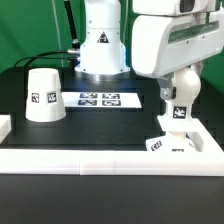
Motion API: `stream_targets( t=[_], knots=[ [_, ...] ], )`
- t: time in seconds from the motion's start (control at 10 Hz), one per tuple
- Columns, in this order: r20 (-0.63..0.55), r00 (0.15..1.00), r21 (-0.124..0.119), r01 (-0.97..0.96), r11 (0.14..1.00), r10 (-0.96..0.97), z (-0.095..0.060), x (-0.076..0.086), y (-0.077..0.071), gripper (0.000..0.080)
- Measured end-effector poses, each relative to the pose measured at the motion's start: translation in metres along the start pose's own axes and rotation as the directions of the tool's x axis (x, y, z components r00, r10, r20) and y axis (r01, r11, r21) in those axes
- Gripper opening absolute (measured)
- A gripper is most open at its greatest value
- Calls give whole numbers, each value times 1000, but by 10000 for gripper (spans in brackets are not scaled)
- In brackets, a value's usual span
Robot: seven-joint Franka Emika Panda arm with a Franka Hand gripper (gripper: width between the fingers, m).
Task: Assemble lamp
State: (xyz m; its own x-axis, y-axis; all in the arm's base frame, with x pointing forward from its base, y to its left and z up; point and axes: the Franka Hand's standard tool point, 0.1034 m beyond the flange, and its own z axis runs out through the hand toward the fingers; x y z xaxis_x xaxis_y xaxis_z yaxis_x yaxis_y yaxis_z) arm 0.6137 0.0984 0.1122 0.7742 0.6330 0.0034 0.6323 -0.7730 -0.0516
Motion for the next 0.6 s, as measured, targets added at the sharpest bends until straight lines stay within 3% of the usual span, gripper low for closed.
stream_targets(
  t=[0.3, 0.5, 0.6],
  knots=[
    [0, 980, 0, -197, 980, 197, -3, 0, -1, 577],
    [-1, 977, -3, -215, 977, 215, -3, -1, -1, 577],
    [1, 977, -2, -215, 977, 215, -3, -2, -2, 645]
  ],
)
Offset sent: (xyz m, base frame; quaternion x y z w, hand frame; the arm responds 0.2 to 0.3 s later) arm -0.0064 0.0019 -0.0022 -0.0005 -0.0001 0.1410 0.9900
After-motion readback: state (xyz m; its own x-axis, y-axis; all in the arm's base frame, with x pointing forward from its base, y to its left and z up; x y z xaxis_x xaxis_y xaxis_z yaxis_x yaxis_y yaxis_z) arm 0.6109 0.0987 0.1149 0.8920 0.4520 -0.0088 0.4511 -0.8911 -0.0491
